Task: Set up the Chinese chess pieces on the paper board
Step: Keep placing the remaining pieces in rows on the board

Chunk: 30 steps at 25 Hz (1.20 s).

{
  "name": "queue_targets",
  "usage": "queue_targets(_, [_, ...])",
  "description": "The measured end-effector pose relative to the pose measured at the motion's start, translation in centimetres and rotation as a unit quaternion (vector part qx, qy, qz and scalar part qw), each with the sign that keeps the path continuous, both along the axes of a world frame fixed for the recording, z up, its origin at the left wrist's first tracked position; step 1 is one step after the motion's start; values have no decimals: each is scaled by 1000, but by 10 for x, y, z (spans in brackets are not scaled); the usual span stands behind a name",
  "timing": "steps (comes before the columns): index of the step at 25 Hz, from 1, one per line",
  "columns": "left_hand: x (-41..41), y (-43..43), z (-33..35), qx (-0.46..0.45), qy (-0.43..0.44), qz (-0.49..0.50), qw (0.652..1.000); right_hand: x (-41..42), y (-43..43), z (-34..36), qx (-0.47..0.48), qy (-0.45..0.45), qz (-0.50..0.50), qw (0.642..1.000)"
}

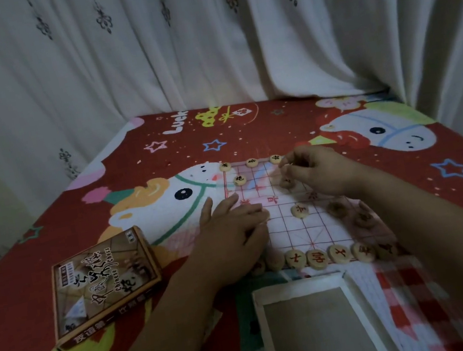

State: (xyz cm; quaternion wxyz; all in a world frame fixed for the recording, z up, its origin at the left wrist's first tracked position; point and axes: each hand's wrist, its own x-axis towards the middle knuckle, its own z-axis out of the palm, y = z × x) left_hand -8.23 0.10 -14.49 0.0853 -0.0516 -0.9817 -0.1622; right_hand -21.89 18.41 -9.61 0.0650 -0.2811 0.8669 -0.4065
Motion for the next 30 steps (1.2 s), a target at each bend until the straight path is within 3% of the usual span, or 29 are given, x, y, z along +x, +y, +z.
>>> queue_targets(6, [0, 0, 1, 29, 21, 4, 999, -5, -19, -12, 13, 55, -1, 998])
queue_targets(12, [-2, -15, 2, 109, 141, 183, 967, -8, -48, -25, 14, 79, 7, 997])
queue_targets(22, [-2, -15, 1, 159, 112, 217, 957, -16, -53, -41, 90, 155, -15, 984])
queue_targets(30, [2, -11, 7, 183, 99, 223, 952, 31, -13, -9, -4, 133, -35, 991])
